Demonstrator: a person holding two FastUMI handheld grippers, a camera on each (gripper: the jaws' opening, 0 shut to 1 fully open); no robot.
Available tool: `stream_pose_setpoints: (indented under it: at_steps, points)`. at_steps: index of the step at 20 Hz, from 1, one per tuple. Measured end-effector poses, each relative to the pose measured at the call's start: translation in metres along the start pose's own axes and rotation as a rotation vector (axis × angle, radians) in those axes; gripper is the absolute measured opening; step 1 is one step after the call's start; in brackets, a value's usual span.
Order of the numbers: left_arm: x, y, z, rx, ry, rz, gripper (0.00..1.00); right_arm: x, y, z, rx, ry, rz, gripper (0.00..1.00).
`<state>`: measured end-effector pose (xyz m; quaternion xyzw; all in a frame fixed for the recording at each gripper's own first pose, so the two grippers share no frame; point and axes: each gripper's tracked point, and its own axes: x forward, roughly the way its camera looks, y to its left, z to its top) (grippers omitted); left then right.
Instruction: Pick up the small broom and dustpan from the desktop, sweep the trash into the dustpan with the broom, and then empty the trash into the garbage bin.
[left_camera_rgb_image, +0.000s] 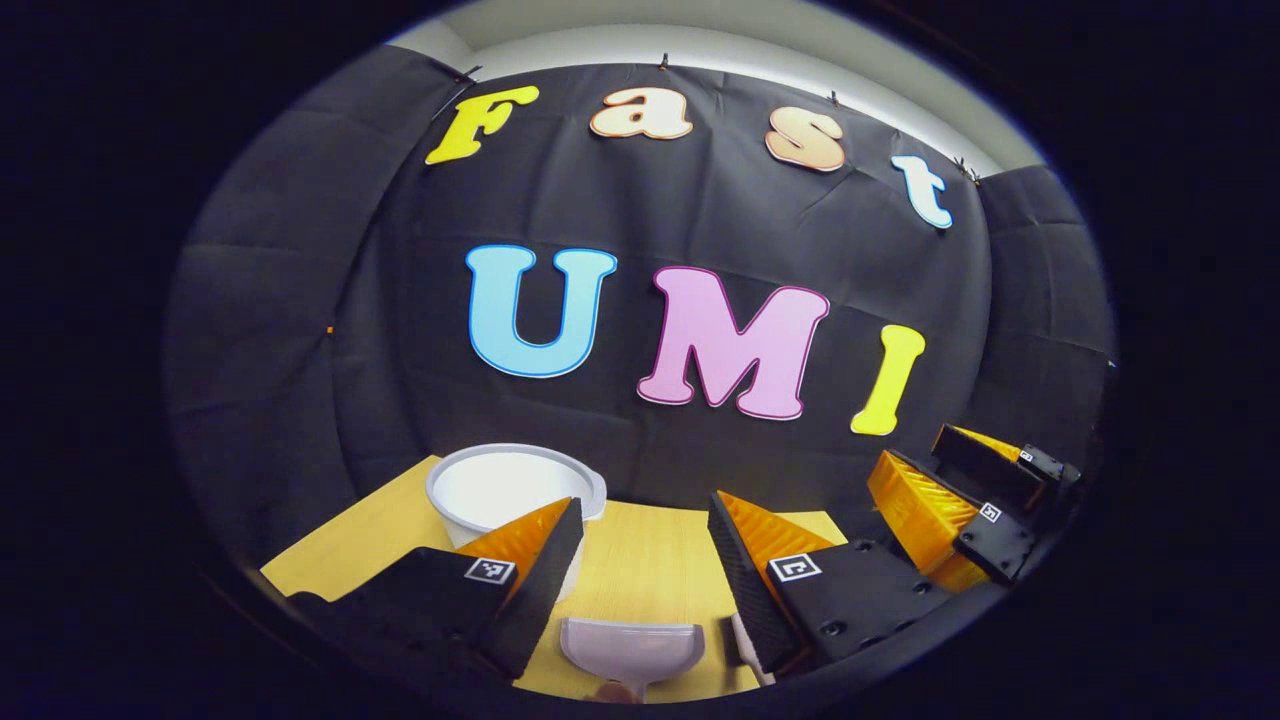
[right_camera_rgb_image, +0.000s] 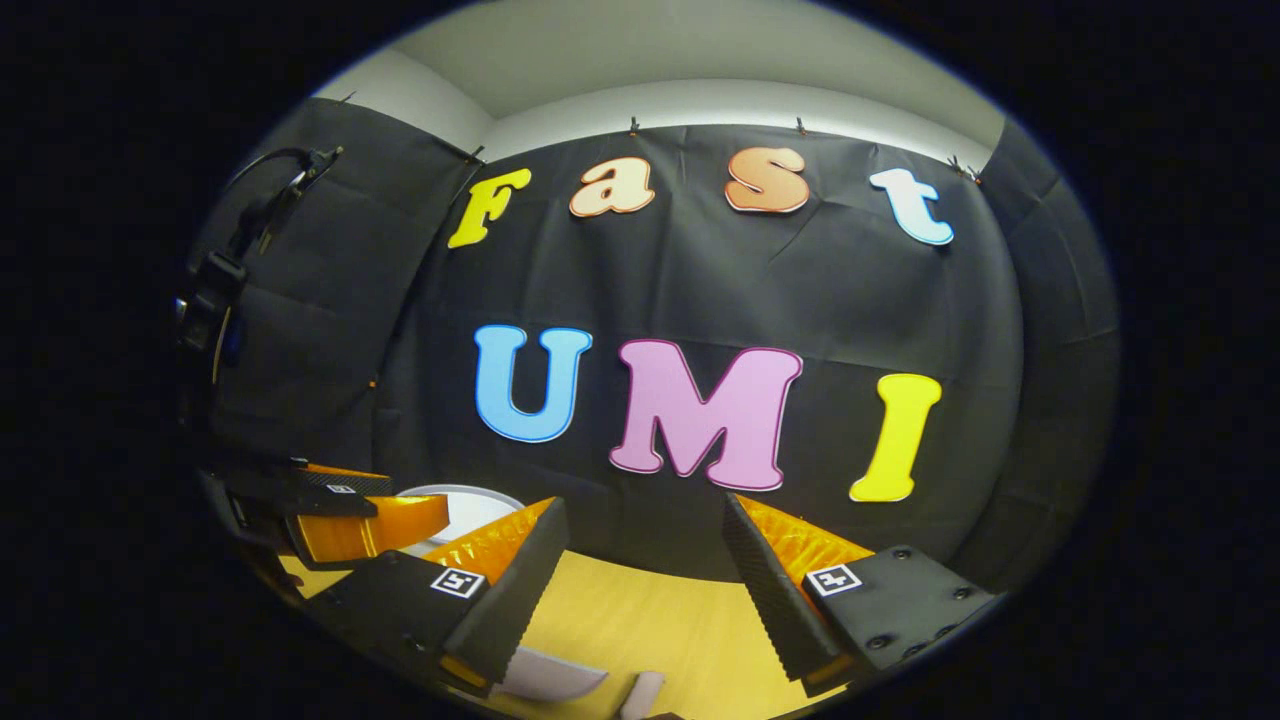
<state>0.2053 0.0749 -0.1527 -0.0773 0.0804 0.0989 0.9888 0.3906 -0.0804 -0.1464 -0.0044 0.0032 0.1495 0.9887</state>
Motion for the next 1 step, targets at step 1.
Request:
stream_pose_setpoints:
  at_steps: [1]
  points:
    - [-0.0054, 0.0028, 0.0023, -0.003, -0.007, 0.006, 0.75, 0.0003, -0.0008, 0.0034, 0.001, -0.008, 0.003, 1.0]
